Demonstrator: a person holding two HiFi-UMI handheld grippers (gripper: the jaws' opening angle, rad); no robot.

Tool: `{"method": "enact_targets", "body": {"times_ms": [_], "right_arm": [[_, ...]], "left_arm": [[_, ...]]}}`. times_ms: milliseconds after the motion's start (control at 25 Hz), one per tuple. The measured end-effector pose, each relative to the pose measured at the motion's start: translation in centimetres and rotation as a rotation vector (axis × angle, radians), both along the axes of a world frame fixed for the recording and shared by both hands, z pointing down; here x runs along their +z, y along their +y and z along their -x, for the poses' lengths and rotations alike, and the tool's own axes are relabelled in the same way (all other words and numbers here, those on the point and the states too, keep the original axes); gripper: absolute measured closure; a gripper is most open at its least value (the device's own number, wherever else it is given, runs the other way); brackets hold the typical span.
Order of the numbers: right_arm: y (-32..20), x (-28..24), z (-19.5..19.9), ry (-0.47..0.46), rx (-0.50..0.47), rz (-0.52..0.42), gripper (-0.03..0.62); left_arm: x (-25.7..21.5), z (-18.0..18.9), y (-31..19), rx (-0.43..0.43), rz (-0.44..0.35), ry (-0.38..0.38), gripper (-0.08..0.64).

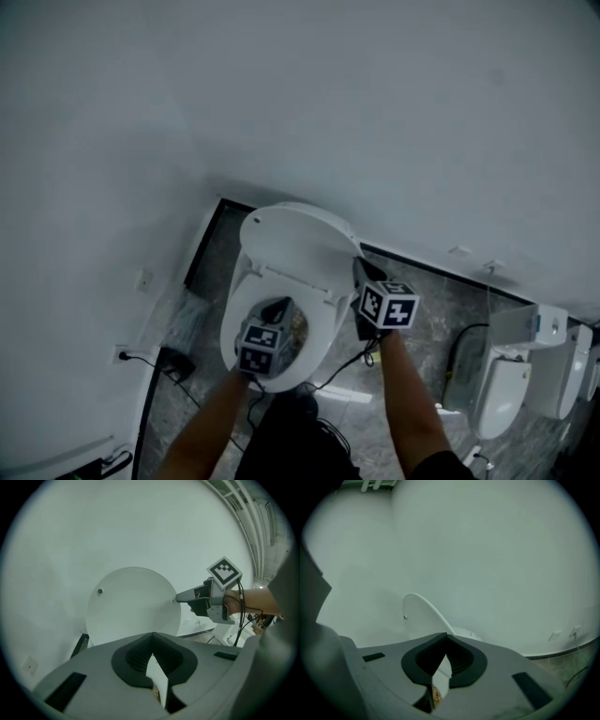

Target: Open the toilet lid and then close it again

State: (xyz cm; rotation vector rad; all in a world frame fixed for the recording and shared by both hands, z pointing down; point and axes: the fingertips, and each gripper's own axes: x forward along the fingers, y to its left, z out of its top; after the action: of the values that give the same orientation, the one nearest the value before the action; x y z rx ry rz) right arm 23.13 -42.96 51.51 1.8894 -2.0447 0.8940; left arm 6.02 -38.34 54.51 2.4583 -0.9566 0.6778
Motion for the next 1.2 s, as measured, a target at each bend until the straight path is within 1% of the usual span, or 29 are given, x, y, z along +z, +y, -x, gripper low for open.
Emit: {"method": "enact_targets", "body": {"times_ms": [200, 400, 680, 760, 840, 880, 960, 1080, 1200], "right_arm": [[-0.5, 0.3, -1.2, 0.008, 0.033, 0.01, 0.583], [-0.5, 0.2, -1.3, 0.017, 0.034, 0.014, 0.583], [-0.2, -2.0, -2.2, 0.053, 0.059, -0.047, 0.583], [-0.2, -2.5, -2.0, 0.046, 0.038, -0.071, 0.568], [-0.5, -2.7, -1.7, 0.034, 0.013, -0.087, 0.49], [-0.7, -2.7, -1.5, 0.031, 0.0, -0.089, 0.47], [-1.2, -2.7, -1.4, 0.03, -0.03, -0.089, 0.451], [-1.6, -2.2, -1.4, 0.03, -0.079, -0.083, 0.449], [-2.6, -1.8, -1.0, 0.029, -0.148, -0.074, 0.449]], "left_arm": [[0.3, -0.5, -0.6, 0.019, 0.01, 0.001, 0.552], [0.2, -1.0, -0.9, 0.033, 0.015, 0.007, 0.552], [0.0, -1.4, -0.8, 0.044, 0.01, 0.015, 0.552], [-0.1, -1.5, -0.6, 0.042, 0.009, 0.014, 0.552], [-0.1, -1.5, -0.3, 0.034, 0.012, 0.009, 0.552], [-0.1, -1.4, -0.3, 0.026, 0.014, 0.006, 0.552], [-0.3, -1.3, -0.3, 0.004, 0.011, -0.003, 0.552], [-0.3, -1.0, 0.2, -0.04, 0.009, -0.014, 0.552], [-0.1, -0.6, 0.9, -0.09, 0.01, -0.025, 0.552]]}}
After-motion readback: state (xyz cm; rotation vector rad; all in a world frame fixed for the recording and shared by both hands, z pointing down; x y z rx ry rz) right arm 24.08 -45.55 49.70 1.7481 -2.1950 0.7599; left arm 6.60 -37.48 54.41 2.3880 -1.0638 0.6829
